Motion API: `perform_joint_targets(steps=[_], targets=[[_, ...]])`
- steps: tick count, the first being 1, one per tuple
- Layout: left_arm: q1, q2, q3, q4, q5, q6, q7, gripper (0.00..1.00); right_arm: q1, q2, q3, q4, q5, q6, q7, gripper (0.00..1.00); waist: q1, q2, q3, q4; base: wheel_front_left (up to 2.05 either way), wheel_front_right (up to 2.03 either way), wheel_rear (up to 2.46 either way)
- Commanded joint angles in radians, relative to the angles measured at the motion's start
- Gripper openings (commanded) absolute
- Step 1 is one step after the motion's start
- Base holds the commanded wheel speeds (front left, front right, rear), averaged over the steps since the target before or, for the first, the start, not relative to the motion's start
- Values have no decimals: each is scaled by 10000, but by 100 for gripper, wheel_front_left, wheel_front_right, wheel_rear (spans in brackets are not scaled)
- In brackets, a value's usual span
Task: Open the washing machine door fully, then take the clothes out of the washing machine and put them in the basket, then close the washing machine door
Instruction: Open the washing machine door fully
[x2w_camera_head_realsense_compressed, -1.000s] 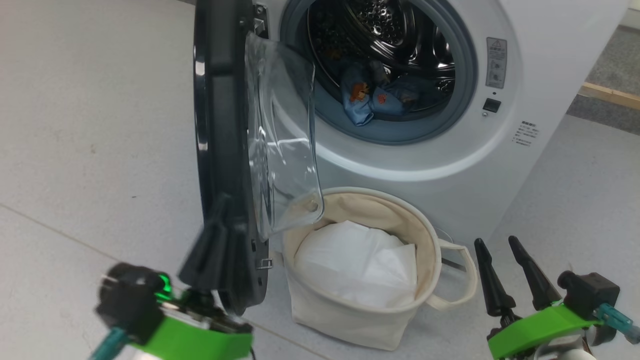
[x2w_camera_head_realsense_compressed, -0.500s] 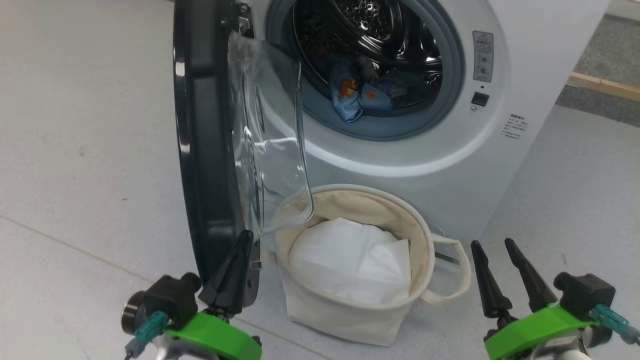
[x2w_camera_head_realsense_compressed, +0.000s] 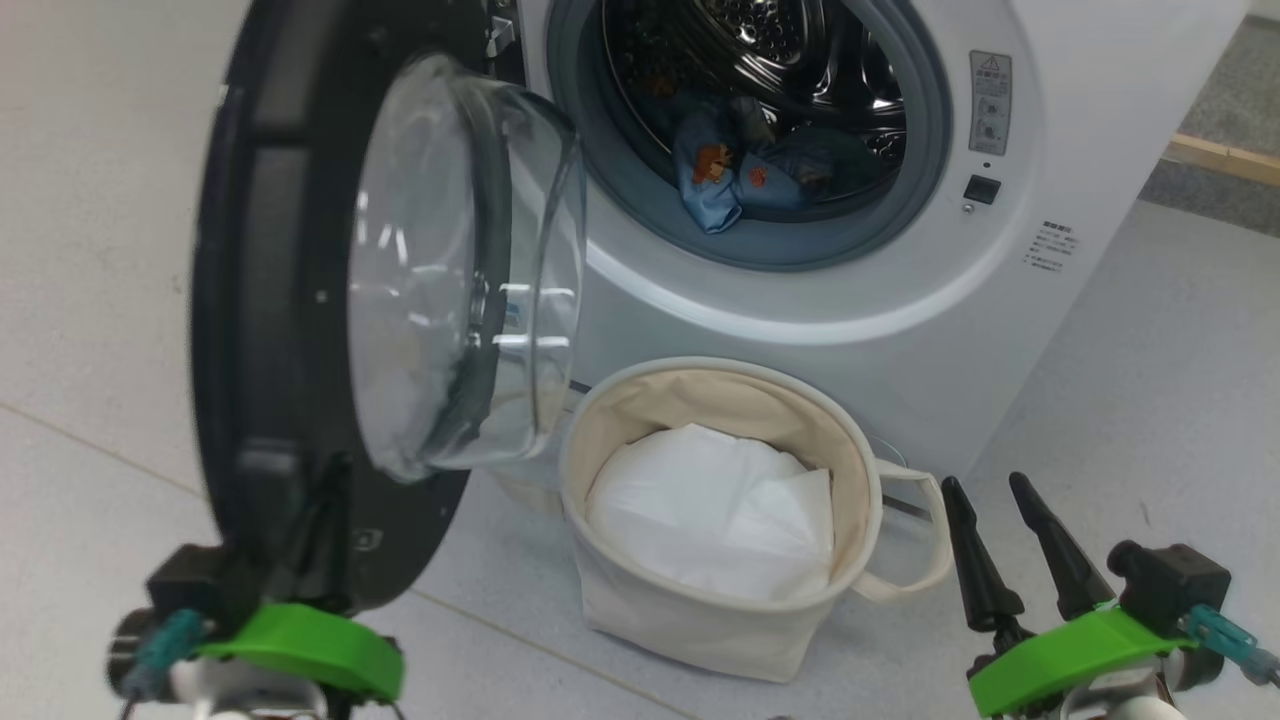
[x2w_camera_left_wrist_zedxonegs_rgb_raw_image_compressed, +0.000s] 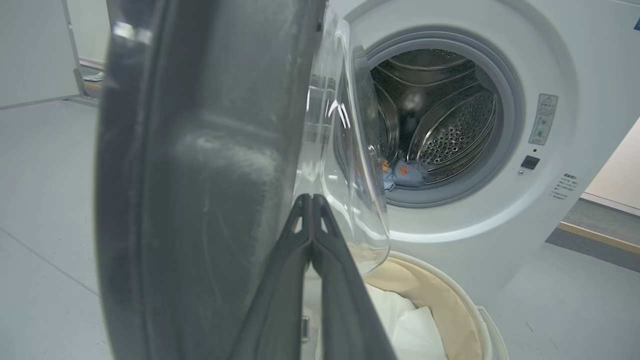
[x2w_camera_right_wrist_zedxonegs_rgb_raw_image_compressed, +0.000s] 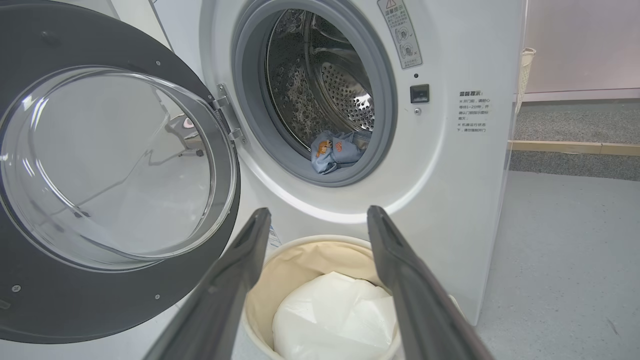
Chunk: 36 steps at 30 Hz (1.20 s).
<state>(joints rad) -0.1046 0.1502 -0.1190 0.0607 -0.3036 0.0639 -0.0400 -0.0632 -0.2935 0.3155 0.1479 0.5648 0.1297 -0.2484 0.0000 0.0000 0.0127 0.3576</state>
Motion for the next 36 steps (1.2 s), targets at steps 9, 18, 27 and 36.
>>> perform_joint_targets(steps=[9,18,27,36], targets=[[-604,1218,2004,512,-593,365,-154,0,-606,-151,126,-304,-57,10,-133,100,0,0,309,-308,0,0,0],[-1174,2178,2971,1629,-1032,293,-255,0,-743,-161,163,-302,-61,10,-134,100,0,0,510,-474,0,0,0],[-2055,2916,3531,3164,-1421,129,-446,0,-910,-107,251,-187,-6,10,-134,100,0,0,586,-590,0,0,0],[-2061,2796,3151,3273,-1468,-251,-651,0,-807,-47,232,-89,104,10,-134,100,0,0,368,-527,0,0,0]])
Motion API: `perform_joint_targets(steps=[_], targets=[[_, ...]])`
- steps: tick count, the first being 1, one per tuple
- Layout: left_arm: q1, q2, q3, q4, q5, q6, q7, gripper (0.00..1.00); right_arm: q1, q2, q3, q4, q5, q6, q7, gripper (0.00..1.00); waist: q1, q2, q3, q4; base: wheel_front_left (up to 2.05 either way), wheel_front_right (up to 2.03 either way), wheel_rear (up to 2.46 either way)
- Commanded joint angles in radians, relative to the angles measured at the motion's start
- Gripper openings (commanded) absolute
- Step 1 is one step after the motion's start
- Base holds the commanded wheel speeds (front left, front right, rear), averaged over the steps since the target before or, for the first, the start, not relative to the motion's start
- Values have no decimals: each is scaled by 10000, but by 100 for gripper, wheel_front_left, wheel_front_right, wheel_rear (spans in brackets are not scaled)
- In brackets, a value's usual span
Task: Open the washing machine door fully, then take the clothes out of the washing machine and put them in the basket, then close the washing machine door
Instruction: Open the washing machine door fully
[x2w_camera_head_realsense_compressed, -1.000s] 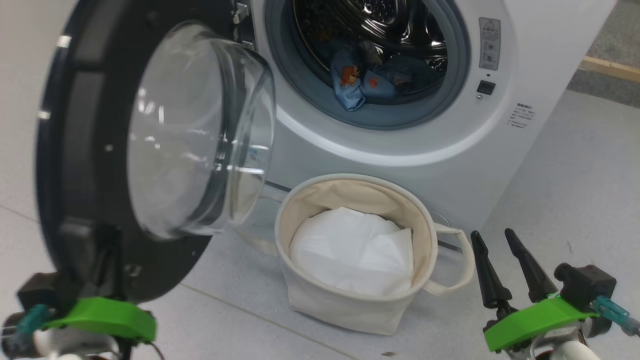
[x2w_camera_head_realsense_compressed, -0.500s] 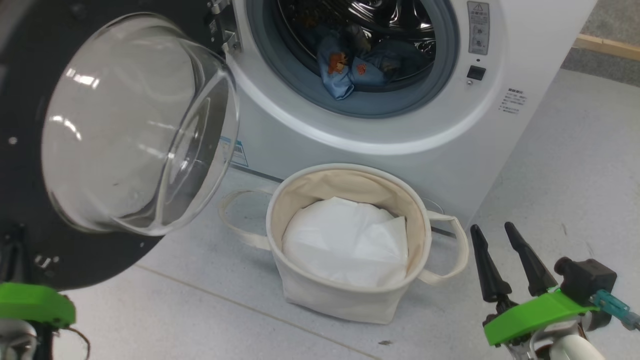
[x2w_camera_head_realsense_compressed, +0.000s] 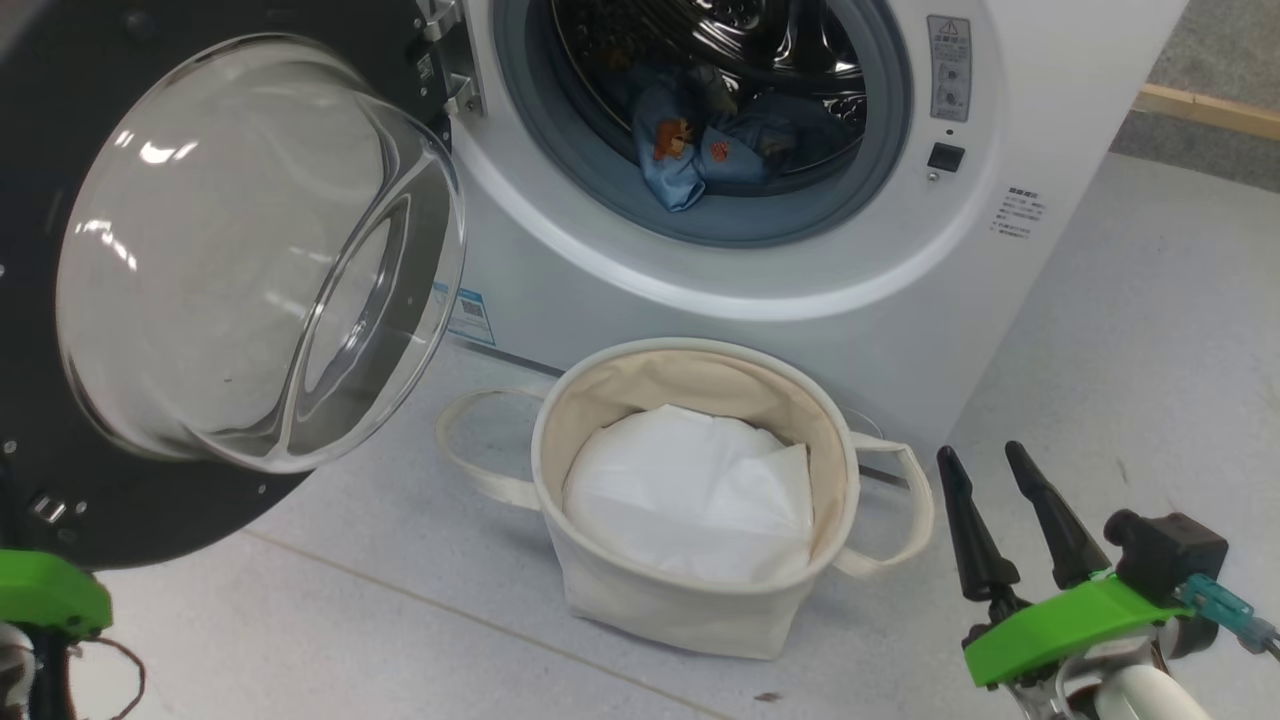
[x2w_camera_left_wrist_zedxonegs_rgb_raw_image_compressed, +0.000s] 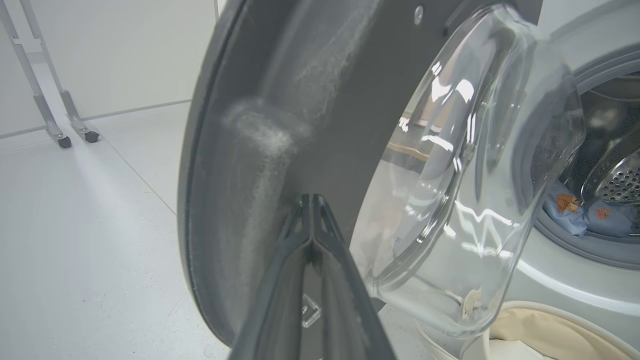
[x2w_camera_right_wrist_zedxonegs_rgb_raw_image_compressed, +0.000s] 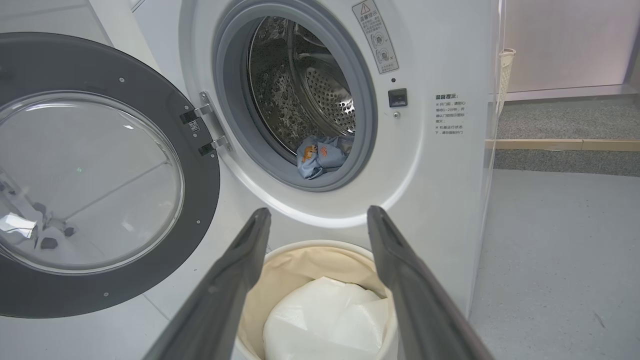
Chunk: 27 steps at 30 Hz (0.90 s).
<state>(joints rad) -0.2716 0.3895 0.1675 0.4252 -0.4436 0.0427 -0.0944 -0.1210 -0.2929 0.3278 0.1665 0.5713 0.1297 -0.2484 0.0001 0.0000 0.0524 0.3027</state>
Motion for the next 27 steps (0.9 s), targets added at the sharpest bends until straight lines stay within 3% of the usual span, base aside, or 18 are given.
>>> perform_joint_targets(steps=[1,2,3,15,27], targets=[[-341,348,204,-482,-66,-97,-124,0,-214,-37,102,-271,52,10,-134,100,-1,0,-71,40,0,0,0],[-281,279,115,-620,-82,-176,-136,32,-191,-22,95,-266,66,10,-134,100,-1,0,-104,58,0,0,0],[-214,216,34,-776,-100,-259,-156,100,-174,-13,94,-262,76,10,-134,100,-1,0,-128,72,0,0,0],[492,-629,-1230,-2861,-56,-798,10,100,-129,-1,71,-299,91,10,-134,100,-1,0,-360,-8,0,0,0],[940,-1121,-2044,-3478,-35,-952,33,100,-73,-46,2,-335,126,10,-133,100,-1,0,-661,-1487,0,0,0]])
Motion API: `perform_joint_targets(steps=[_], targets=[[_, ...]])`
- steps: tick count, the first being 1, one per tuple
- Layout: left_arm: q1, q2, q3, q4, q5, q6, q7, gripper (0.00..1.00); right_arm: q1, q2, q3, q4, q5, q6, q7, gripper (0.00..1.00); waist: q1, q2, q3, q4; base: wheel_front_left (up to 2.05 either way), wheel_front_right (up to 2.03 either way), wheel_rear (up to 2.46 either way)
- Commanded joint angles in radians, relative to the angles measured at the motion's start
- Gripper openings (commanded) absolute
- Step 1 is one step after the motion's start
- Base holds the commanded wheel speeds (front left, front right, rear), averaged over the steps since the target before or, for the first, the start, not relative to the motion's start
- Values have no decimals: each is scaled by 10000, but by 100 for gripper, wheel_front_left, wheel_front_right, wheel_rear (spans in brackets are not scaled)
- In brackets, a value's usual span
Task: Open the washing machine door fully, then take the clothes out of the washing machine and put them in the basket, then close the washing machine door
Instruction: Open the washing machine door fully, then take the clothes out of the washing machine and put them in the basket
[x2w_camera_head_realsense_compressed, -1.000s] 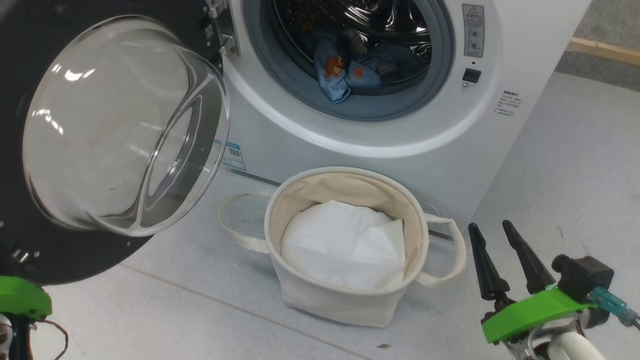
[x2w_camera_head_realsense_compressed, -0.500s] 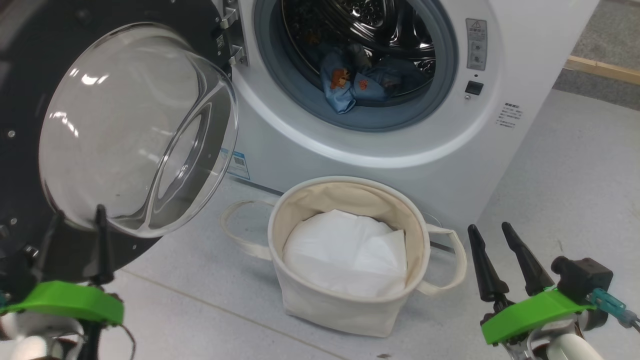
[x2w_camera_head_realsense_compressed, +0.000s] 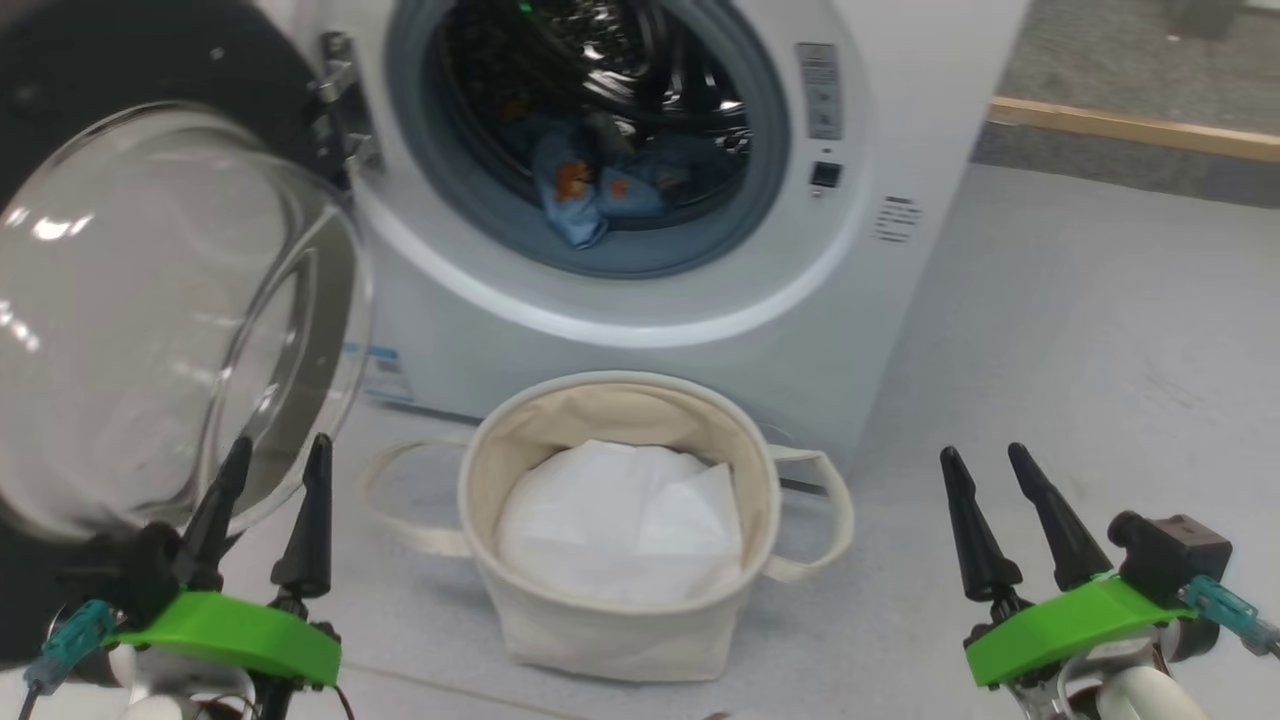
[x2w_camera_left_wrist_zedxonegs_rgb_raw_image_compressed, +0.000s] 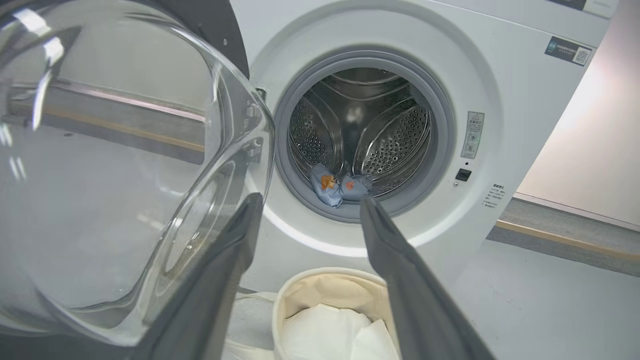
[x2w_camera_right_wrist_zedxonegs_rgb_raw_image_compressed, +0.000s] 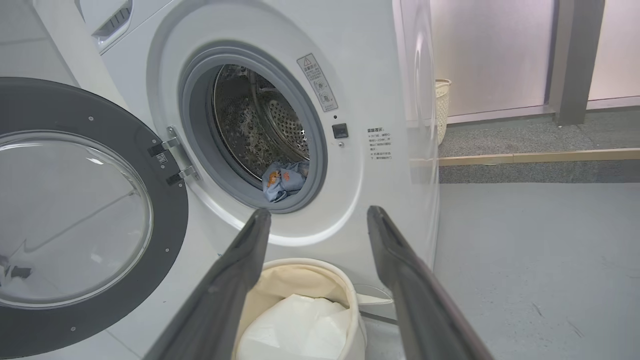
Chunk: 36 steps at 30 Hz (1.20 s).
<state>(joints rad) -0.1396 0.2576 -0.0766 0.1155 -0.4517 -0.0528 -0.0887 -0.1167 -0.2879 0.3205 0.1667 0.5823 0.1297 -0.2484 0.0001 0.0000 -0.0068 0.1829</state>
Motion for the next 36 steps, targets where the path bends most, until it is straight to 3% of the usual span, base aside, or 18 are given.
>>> perform_joint_targets(steps=[1,8,15,36], targets=[[-361,203,403,-365,33,4,-48,100,-124,-106,63,-340,21,10,-129,100,-1,0,-76,-462,0,0,0],[-290,314,482,-144,-27,-29,-284,100,-232,-269,-145,-346,18,10,-31,100,-1,0,-81,-1525,0,0,0],[-268,400,594,187,-136,-78,-584,100,-324,-434,-502,-370,-45,10,113,100,-1,0,-44,-2127,0,0,0],[-219,517,534,278,-167,39,-834,100,-106,-458,-930,-665,-228,10,461,100,-1,0,-35,-1984,0,0,0]])
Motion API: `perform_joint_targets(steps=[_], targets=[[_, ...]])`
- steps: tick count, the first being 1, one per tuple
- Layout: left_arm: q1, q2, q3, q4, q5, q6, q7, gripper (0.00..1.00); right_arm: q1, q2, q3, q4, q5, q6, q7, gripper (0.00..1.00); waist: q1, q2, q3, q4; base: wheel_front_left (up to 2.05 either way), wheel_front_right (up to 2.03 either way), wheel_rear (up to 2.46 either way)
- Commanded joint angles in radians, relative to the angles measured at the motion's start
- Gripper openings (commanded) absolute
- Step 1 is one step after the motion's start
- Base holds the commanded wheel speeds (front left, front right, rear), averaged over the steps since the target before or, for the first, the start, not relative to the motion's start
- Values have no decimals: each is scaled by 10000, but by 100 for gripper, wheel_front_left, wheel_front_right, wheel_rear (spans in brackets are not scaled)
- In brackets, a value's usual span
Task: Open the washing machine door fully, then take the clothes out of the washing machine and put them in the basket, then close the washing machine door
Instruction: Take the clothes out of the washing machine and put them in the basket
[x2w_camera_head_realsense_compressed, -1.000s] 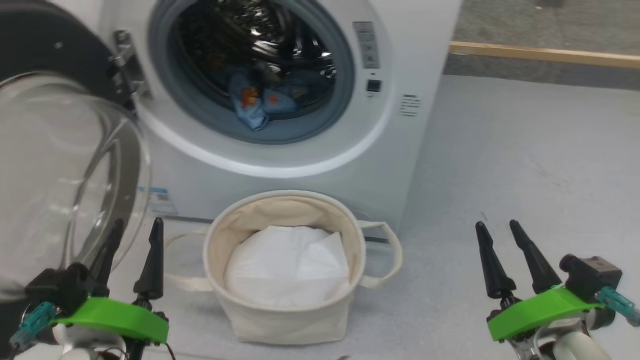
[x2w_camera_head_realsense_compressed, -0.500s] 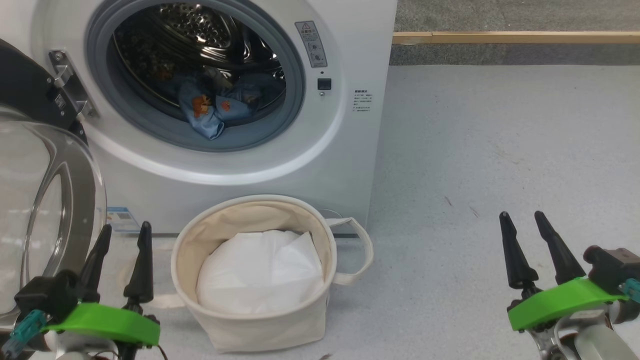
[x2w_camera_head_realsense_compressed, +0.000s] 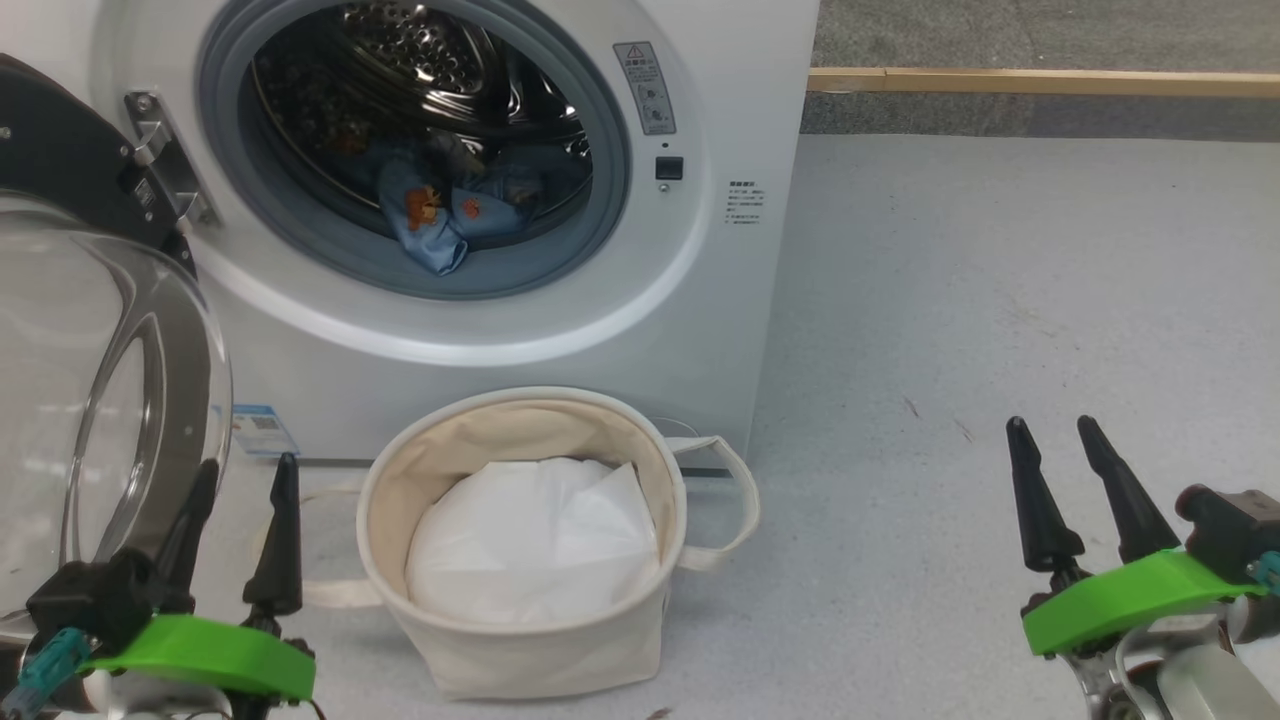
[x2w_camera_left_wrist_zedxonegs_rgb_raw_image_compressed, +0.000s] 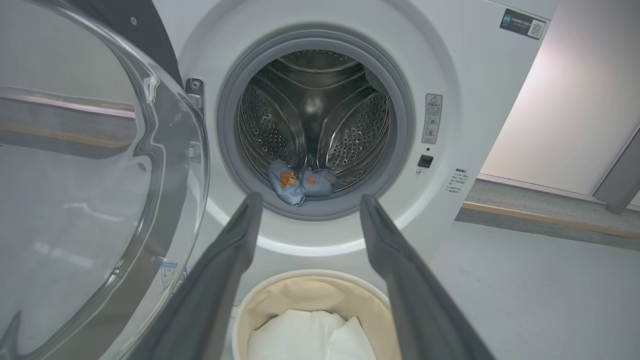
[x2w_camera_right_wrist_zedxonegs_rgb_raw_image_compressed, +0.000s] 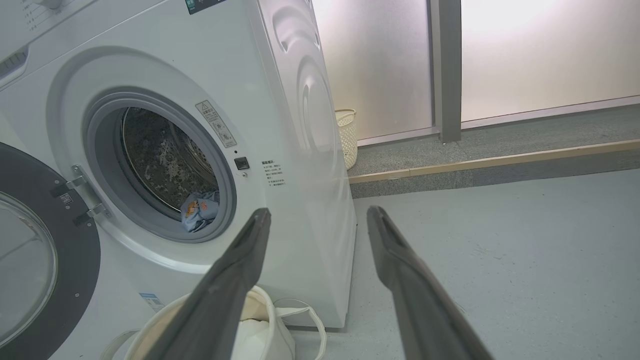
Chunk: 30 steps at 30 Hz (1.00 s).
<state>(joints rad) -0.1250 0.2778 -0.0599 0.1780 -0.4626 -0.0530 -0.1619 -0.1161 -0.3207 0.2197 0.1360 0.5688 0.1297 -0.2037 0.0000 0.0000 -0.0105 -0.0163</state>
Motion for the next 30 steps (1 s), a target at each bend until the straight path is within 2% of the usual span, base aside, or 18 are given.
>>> perform_joint_targets(steps=[1,18,24,30], targets=[[-368,320,357,-363,-59,49,-92,100,-106,-119,65,-361,-92,10,29,100,0,0,4,28,0,0,0],[-285,461,249,-480,-131,85,-49,100,-60,-91,-17,-365,-154,10,208,100,0,0,-68,102,6,-3,-2],[-254,545,269,-479,-146,138,-52,100,-21,-89,-17,-376,-149,10,207,100,0,0,-83,130,95,-77,-17],[-288,549,233,-443,-164,184,-76,100,-42,-69,-5,-387,-153,10,213,100,0,0,-75,195,176,-160,-16]])
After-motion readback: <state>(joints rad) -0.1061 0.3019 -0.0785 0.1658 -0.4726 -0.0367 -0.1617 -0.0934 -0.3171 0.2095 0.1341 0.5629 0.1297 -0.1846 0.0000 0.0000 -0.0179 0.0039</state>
